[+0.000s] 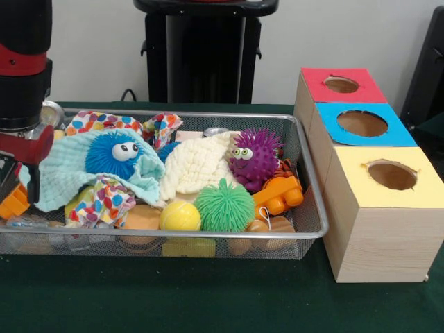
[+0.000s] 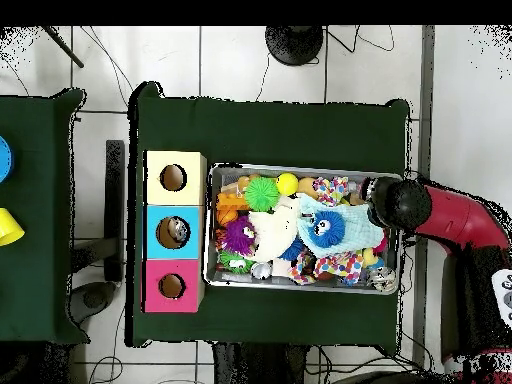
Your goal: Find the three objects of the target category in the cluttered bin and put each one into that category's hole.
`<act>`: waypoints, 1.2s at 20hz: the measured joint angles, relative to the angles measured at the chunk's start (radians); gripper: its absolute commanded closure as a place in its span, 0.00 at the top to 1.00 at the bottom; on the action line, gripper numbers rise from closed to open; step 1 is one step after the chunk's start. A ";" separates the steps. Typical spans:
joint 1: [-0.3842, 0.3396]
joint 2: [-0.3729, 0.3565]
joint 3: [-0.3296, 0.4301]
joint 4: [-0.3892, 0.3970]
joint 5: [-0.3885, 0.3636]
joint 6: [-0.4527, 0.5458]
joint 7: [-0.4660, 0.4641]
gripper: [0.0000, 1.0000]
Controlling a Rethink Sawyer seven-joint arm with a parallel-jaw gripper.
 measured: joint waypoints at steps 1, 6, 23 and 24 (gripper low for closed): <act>-0.005 0.000 0.000 0.000 0.000 0.000 0.000 1.00; -0.006 0.000 0.000 0.000 0.000 0.000 0.000 1.00; 0.029 0.000 -0.008 0.000 0.000 0.000 0.000 1.00; 0.028 0.000 -0.006 0.000 0.000 0.000 0.000 1.00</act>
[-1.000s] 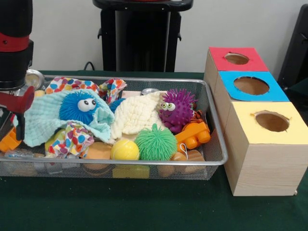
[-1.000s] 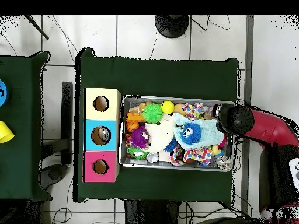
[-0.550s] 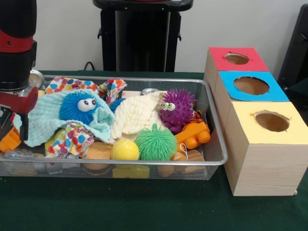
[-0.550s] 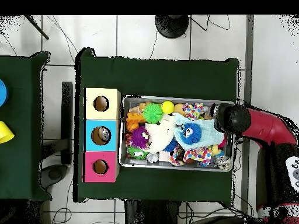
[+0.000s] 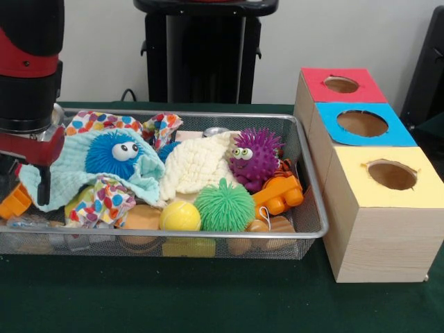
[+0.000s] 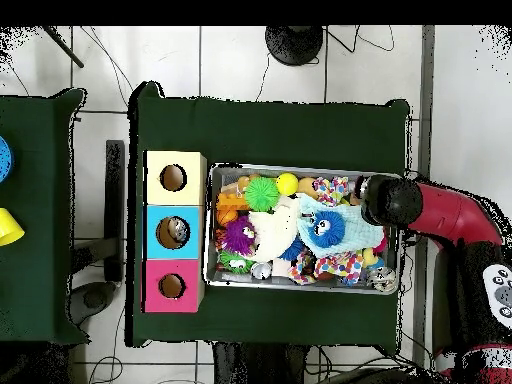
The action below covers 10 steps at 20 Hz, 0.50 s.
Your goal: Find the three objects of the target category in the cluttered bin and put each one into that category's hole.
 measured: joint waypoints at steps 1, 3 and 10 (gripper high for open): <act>-0.001 0.000 0.001 0.000 0.000 0.000 0.000 1.00; -0.006 0.000 0.007 0.000 0.000 0.000 0.000 1.00; -0.033 0.001 0.027 0.000 0.000 0.000 0.000 1.00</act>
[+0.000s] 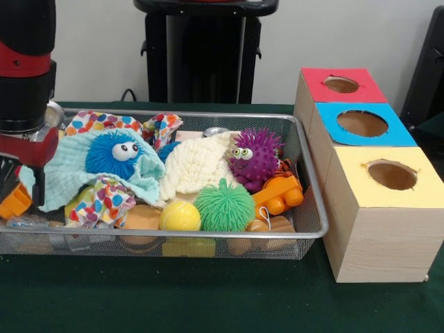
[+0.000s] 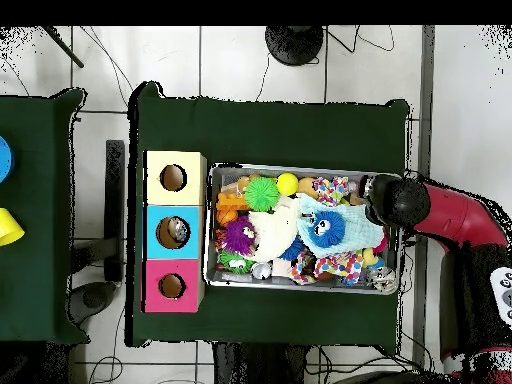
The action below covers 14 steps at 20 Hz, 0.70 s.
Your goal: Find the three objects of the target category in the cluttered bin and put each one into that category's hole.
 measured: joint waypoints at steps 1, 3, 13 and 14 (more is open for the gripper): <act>-0.004 0.000 0.002 0.000 0.000 0.000 0.000 1.00; -0.012 0.002 0.005 0.000 0.000 0.000 0.000 1.00; -0.024 0.009 0.035 -0.001 -0.039 0.000 -0.004 1.00; -0.033 0.011 0.058 -0.001 -0.059 0.000 -0.009 0.00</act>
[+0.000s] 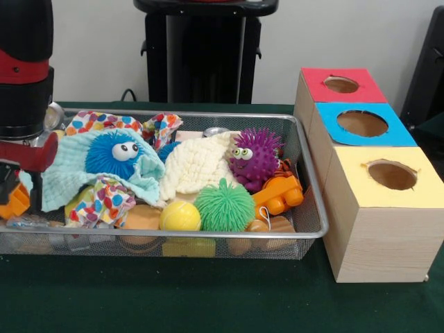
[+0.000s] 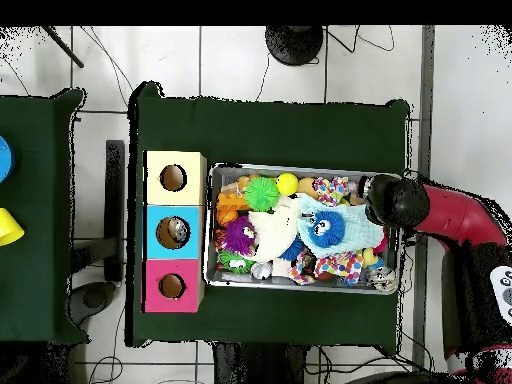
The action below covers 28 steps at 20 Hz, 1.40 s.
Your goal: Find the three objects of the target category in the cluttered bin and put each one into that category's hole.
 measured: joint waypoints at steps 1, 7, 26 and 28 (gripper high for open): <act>-0.002 0.001 0.005 0.000 -0.003 0.000 -0.001 0.00; -0.032 0.011 0.055 0.000 -0.041 0.000 -0.009 0.00; -0.076 0.042 0.145 -0.002 -0.137 0.000 -0.009 0.00; -0.079 0.041 0.149 -0.002 -0.137 0.000 -0.009 0.00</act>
